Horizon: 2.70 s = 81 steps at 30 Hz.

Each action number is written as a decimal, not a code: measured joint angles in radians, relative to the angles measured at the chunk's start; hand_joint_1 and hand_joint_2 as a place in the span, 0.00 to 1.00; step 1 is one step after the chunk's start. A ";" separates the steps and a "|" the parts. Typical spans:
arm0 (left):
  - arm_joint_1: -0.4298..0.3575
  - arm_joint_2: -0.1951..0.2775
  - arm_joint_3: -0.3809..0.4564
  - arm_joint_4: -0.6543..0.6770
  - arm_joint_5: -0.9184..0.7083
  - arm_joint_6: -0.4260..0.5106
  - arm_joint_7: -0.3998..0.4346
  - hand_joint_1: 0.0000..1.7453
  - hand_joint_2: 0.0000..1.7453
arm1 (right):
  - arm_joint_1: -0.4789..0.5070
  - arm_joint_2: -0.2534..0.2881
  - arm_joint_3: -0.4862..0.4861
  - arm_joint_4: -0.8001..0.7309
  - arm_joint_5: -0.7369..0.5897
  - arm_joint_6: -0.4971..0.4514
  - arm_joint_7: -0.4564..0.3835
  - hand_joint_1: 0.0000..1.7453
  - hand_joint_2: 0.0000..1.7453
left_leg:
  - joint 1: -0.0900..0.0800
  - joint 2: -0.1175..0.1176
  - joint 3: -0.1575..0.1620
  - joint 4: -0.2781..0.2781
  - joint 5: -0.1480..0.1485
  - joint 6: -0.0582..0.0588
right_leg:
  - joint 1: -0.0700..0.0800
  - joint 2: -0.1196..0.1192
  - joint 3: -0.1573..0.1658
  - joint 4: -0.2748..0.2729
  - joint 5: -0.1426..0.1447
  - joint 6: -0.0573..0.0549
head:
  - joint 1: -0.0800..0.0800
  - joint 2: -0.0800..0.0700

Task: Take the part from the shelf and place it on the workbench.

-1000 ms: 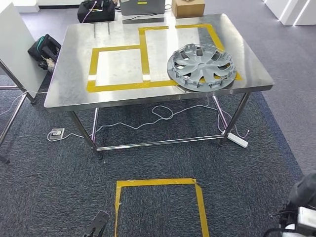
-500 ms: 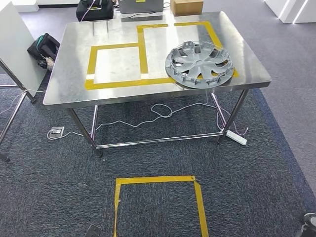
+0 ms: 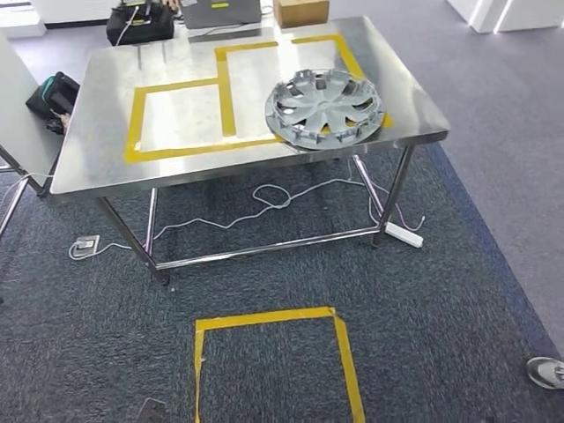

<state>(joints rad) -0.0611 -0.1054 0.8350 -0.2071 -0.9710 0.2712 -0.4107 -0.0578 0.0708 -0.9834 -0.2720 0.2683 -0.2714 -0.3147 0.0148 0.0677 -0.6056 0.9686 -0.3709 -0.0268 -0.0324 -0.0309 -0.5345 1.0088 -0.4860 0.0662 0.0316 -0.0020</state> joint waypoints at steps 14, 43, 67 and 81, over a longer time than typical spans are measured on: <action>0.008 -0.002 0.001 0.000 -0.055 -0.003 0.095 0.00 0.00 | -0.009 0.038 0.009 0.038 0.043 0.014 0.049 0.00 0.00 | -0.011 -0.136 0.065 0.021 -0.094 0.028 | 0.015 0.137 -0.064 0.007 0.061 -0.023 | -0.004 0.000; 0.004 -0.073 0.007 0.000 -0.032 -0.006 0.122 0.00 0.00 | 0.002 0.043 0.177 0.050 0.278 0.031 0.095 0.00 0.00 | 0.008 -0.149 0.073 0.017 -0.091 -0.001 | 0.007 0.138 -0.039 -0.011 0.058 -0.018 | -0.004 0.000; -0.015 -0.084 0.012 0.000 -0.065 0.027 0.121 0.00 0.00 | 0.002 0.049 0.227 0.056 0.320 0.042 0.122 0.00 0.00 | -0.006 -0.059 -0.053 0.283 -0.202 -0.006 | 0.011 0.072 -0.034 -0.003 0.048 -0.049 | -0.004 0.000; -0.007 -0.091 0.006 0.000 -0.078 0.025 0.137 0.00 0.00 | 0.003 0.050 0.231 0.057 0.340 0.047 0.119 0.00 0.00 | -0.010 -0.041 0.076 -0.004 -0.076 0.047 | 0.013 0.039 -0.191 0.279 -0.069 0.005 | 0.005 0.000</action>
<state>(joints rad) -0.0683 -0.1961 0.8408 -0.2068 -1.0489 0.2964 -0.2739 -0.0545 0.1207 -0.7520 -0.2152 0.6078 -0.2247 -0.1954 0.0046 0.0266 -0.5299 0.9645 -0.4471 0.0203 -0.0196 0.0080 -0.7253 1.2879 -0.5554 0.0709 0.0368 -0.0019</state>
